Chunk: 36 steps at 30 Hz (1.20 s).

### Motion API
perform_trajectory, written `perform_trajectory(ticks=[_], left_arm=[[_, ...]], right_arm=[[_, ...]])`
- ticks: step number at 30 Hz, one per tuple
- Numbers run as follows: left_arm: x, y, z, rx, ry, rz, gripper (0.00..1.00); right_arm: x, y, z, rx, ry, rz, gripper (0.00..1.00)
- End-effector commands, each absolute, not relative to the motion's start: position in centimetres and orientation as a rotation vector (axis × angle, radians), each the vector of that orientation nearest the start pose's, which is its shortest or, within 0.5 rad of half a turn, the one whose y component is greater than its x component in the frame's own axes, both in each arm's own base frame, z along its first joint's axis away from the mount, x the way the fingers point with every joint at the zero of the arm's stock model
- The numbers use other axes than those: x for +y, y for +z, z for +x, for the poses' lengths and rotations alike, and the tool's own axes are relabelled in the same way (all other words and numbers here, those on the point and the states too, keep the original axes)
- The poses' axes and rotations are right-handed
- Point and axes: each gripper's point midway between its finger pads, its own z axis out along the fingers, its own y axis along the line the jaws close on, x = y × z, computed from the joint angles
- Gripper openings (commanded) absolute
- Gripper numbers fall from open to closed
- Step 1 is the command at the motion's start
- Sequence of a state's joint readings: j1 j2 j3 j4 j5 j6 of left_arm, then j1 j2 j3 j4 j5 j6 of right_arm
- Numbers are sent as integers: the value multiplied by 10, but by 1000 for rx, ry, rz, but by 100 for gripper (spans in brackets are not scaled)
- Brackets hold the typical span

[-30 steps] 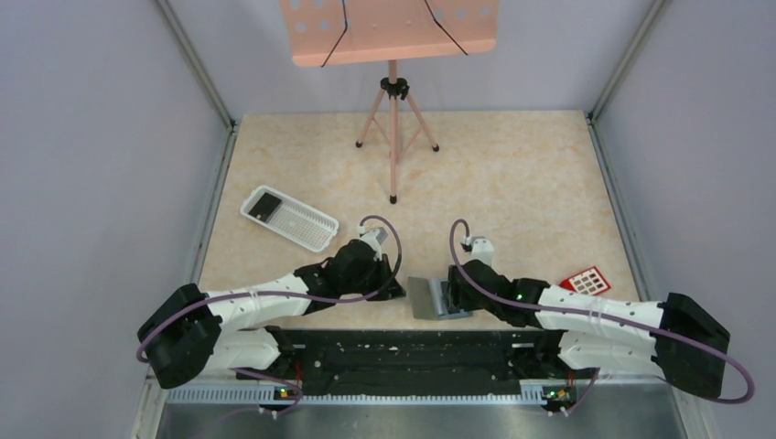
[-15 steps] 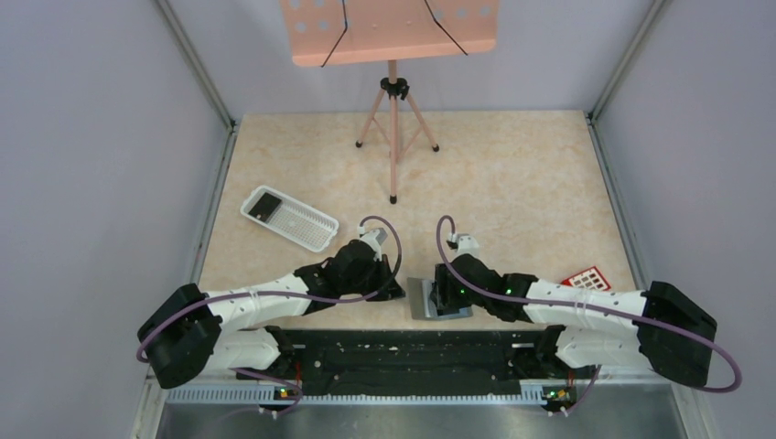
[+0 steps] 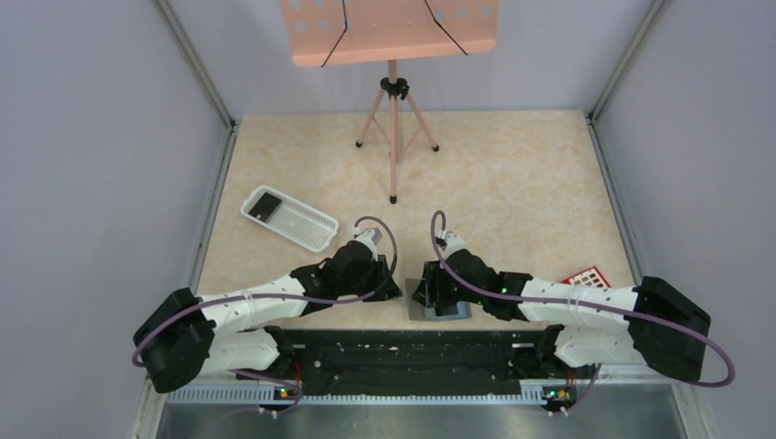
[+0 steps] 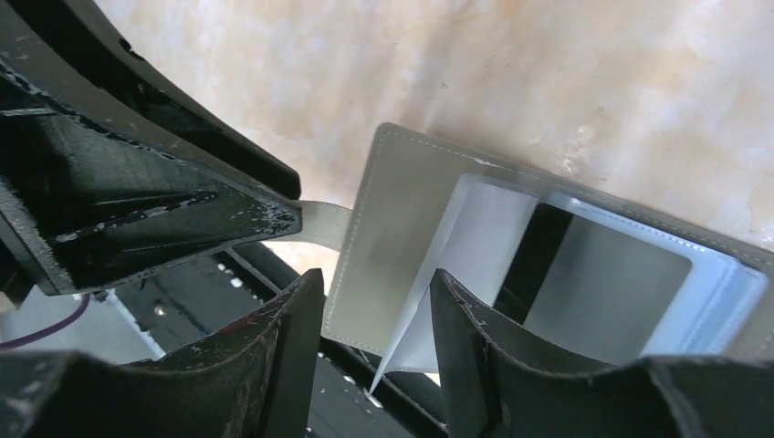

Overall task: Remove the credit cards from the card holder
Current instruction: Remove the credit card from the card holder.

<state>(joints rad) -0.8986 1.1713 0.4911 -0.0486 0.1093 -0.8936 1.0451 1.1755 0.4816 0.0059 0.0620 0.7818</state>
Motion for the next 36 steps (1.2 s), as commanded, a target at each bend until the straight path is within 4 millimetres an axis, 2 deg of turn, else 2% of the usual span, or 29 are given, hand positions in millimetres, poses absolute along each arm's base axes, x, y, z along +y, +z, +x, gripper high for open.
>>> perform_trajectory(ticks=[1, 5, 10, 12, 20, 23, 26, 30, 36], left_arm=[[-280, 89, 163, 2459, -988, 43, 29], [-278, 95, 164, 2443, -985, 27, 30], [-272, 101, 170, 2416, -961, -18, 30], [-268, 103, 172, 2400, -943, -44, 30], [-258, 112, 178, 2353, -912, -92, 30], [-260, 116, 177, 2344, -931, -87, 30], [-267, 123, 175, 2330, -981, -42, 30], [-278, 131, 171, 2325, -1046, 24, 30], [-285, 140, 173, 2310, -1058, 65, 30]], right_arm=[[308, 93, 146, 2313, 999, -295, 46], [311, 88, 146, 2313, 1014, -291, 43], [325, 85, 145, 2299, 1080, -308, 41], [326, 77, 145, 2316, 1072, -308, 40], [322, 57, 147, 2360, 1004, -305, 36], [320, 61, 147, 2362, 989, -315, 37], [316, 66, 151, 2355, 952, -311, 41], [311, 81, 152, 2328, 950, -306, 44], [298, 98, 152, 2285, 939, -297, 44]])
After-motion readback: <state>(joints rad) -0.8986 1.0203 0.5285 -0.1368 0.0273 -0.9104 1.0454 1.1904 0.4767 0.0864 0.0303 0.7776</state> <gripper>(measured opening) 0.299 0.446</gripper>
